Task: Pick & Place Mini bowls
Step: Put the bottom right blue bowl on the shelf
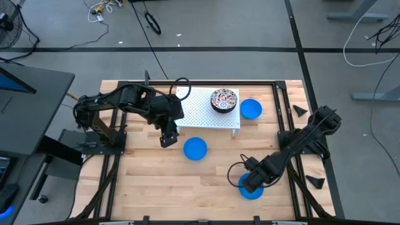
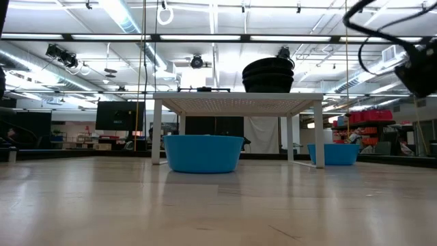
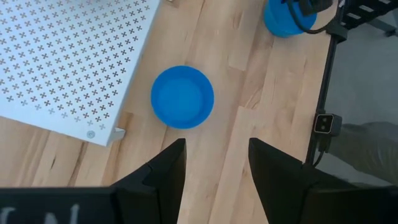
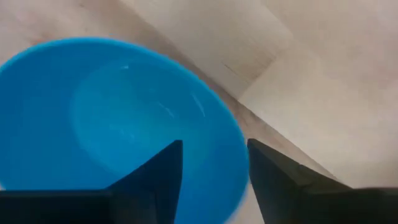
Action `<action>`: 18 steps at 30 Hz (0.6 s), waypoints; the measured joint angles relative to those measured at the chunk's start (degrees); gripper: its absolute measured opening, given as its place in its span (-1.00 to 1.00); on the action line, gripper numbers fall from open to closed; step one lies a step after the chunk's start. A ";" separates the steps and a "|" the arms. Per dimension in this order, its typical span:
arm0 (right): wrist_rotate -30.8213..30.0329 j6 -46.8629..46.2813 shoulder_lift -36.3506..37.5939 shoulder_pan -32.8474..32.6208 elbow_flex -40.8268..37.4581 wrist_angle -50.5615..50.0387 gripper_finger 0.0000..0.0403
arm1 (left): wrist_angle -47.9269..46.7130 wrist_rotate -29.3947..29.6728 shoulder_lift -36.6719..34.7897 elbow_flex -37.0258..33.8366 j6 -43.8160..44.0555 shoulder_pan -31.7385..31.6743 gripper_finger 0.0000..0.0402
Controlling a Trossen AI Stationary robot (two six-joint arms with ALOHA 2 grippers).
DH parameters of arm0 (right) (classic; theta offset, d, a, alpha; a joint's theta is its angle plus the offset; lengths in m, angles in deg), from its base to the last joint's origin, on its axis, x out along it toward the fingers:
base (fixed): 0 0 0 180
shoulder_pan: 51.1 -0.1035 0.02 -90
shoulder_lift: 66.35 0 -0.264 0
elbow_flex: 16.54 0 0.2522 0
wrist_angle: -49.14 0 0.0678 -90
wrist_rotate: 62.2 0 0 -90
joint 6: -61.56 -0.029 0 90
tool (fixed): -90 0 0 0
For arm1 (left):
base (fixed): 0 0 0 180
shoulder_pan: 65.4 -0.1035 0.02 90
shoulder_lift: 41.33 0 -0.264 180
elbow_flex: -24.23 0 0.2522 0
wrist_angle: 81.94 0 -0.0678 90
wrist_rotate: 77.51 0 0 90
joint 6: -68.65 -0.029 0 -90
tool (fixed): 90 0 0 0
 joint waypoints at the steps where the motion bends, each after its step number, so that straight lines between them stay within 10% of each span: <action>1: 0.00 -0.43 0.00 0.00 -0.95 1.57 -0.11 | 0.01 0.00 0.00 0.00 0.02 -0.02 -0.11; 18: 3.02 -0.88 0.05 0.00 -2.96 5.66 -0.92 | 0.01 0.17 0.00 0.00 0.04 0.00 -0.11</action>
